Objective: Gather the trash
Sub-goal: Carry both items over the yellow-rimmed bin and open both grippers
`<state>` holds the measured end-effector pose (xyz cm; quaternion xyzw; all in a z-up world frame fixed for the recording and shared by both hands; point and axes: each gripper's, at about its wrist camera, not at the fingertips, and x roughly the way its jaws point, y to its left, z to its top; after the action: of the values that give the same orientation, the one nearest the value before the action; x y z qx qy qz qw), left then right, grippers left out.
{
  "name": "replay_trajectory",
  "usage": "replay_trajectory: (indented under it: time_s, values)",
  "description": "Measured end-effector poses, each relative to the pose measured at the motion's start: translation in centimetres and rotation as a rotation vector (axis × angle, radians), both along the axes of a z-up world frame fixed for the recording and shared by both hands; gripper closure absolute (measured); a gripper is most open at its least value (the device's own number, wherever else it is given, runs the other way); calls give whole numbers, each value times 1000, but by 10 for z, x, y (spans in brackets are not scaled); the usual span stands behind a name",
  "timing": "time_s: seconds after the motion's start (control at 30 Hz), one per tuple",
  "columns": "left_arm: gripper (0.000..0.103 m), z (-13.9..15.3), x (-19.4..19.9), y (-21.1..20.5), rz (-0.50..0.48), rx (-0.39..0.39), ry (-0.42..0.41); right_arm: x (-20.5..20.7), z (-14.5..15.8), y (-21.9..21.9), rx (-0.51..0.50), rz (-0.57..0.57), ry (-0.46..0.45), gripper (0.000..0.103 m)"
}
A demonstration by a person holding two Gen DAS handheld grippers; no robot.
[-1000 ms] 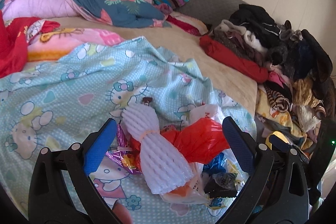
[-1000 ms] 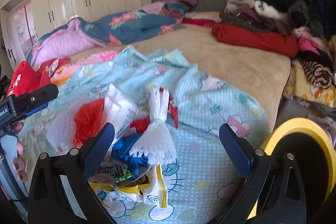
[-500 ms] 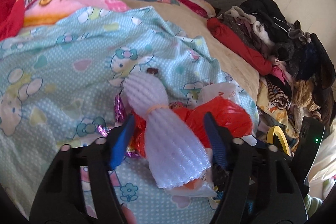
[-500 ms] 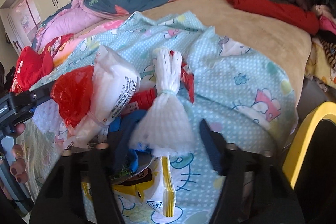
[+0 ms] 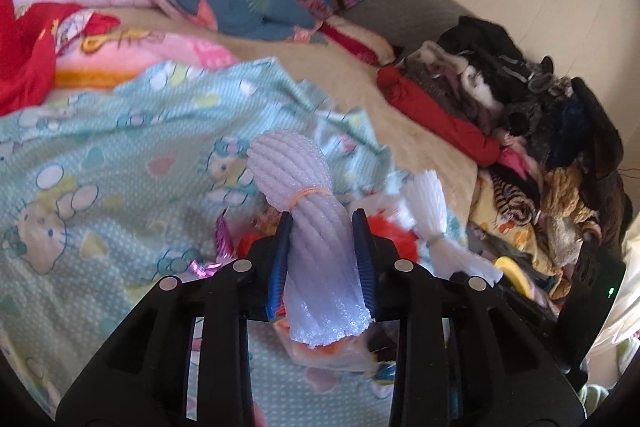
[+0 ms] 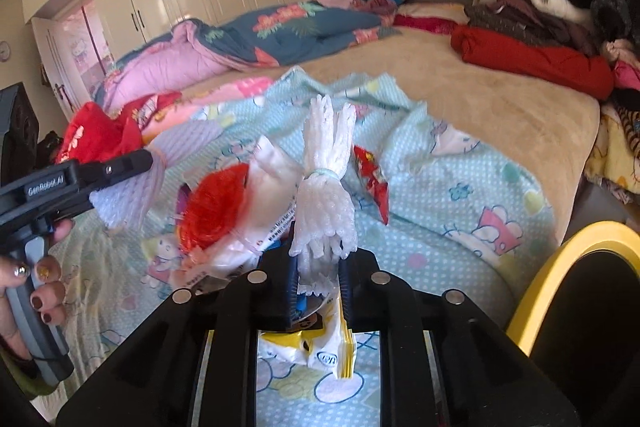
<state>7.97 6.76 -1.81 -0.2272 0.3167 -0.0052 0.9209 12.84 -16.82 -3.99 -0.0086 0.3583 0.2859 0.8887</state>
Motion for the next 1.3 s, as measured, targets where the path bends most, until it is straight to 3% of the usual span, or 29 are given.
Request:
replay_trajectory:
  time_s: [0.4,1.3]
  values:
    - [80,38,-8,-48,-72,26,-115,-26,30,-42,30,-41,-65,86]
    - [80,47,-3,-151,-230,63,-125,-63,38,-151,70,-200,-75,86]
